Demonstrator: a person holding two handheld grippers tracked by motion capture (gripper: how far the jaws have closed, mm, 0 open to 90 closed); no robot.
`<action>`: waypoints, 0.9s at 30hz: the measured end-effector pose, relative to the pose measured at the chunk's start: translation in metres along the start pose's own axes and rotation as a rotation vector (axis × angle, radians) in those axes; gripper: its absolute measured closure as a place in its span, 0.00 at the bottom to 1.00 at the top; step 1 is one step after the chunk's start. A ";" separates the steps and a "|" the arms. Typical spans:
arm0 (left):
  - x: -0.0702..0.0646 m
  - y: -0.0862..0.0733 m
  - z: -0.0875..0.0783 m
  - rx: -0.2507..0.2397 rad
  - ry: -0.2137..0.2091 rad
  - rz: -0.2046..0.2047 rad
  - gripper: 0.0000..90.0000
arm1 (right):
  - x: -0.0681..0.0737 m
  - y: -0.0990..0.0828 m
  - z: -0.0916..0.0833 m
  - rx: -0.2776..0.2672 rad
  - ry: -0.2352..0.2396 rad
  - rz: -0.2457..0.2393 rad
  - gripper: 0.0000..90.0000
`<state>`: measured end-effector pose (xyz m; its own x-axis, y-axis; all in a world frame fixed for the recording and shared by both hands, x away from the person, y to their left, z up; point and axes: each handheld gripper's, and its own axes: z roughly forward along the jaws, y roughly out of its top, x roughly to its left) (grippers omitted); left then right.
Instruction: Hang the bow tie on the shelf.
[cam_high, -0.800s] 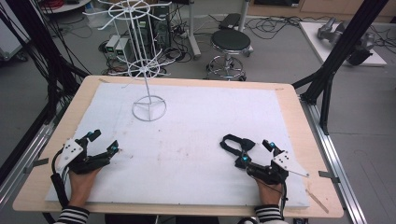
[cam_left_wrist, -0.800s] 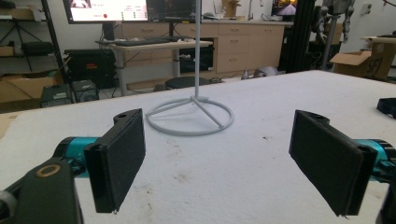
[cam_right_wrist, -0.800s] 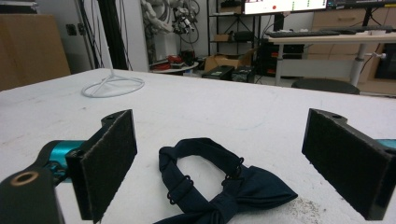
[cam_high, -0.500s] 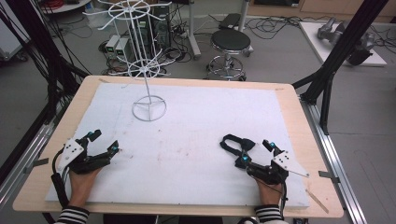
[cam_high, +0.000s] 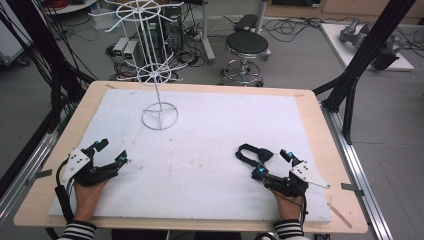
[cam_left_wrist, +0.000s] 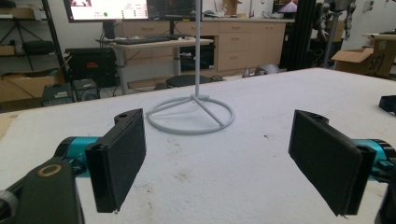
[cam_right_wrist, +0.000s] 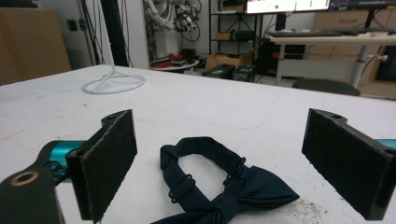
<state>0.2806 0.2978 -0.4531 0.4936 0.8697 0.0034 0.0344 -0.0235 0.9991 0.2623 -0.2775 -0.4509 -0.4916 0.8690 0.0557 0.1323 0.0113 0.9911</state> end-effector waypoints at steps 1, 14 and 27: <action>0.000 0.000 0.000 0.002 0.000 0.000 0.21 | 0.000 0.000 0.000 0.000 0.000 0.000 0.10; 0.000 0.000 0.000 0.004 0.003 0.001 0.21 | -0.001 0.041 0.009 0.119 0.081 -0.074 0.10; 0.000 0.000 0.000 0.002 0.003 0.001 0.21 | -0.003 0.052 0.032 0.314 0.154 -0.119 0.10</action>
<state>0.2807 0.2972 -0.4531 0.4914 0.8709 0.0050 0.0356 -0.0258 0.9990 0.2981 -0.2635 -0.4033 -0.6398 0.7684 -0.0171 0.3121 0.2800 0.9078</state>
